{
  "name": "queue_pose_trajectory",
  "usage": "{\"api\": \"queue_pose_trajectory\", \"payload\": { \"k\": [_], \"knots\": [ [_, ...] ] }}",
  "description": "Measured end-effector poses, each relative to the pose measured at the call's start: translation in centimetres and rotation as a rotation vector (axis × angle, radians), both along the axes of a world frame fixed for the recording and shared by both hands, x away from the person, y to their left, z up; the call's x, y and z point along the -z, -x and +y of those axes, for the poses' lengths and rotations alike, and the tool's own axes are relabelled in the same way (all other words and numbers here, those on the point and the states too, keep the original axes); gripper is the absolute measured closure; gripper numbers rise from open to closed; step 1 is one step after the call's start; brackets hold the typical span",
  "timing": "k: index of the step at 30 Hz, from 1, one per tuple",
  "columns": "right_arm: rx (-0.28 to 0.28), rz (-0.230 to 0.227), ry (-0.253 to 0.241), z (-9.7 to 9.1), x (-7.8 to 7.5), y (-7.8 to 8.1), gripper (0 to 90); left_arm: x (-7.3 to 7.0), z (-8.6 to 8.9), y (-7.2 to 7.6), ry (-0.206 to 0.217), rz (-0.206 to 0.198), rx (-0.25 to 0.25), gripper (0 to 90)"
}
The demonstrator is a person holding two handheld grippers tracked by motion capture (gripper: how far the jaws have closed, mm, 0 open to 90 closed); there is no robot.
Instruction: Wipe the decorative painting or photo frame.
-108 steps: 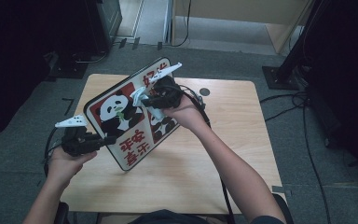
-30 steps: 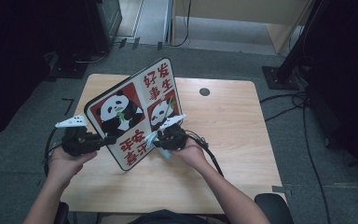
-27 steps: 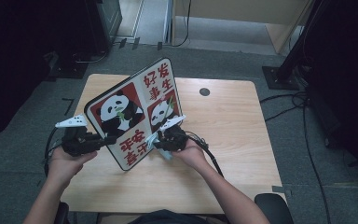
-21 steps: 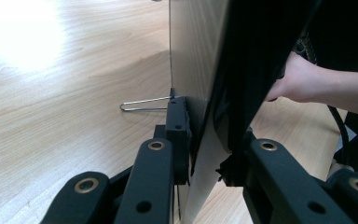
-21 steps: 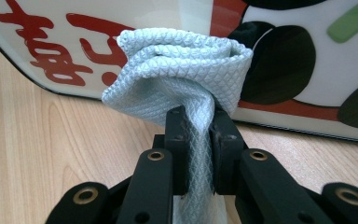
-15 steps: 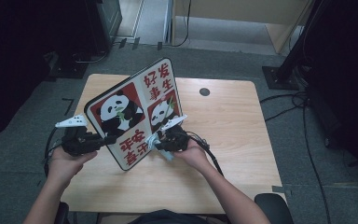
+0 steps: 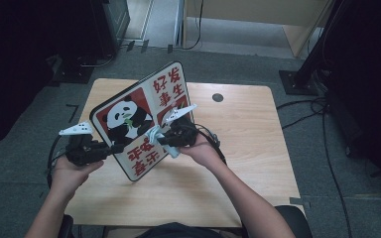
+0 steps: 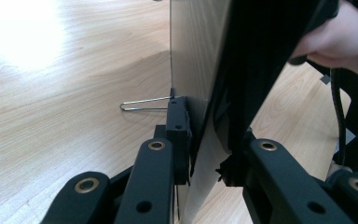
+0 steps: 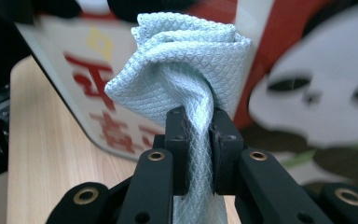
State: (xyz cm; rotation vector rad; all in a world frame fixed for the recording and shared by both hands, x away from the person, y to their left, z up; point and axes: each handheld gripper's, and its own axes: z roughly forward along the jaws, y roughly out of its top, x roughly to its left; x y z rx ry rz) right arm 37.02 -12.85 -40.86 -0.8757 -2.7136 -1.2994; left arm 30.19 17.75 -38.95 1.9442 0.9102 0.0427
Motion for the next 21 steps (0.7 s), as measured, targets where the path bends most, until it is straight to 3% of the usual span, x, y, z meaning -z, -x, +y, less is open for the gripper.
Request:
{"api": "queue_pose_trajectory", "payload": {
  "k": [10, 21],
  "knots": [
    [-0.009, -0.064, -0.013, 1.0, -5.5, -1.2, 80.3, 0.0, 0.0, 0.0, 0.000, 0.001, 0.001, 77.5],
    [-0.029, -0.177, -0.033, 2.4, -12.3, -2.0, 80.2, 0.0, 0.0, 0.0, 0.001, 0.001, 0.000, 77.6]
  ]
}}
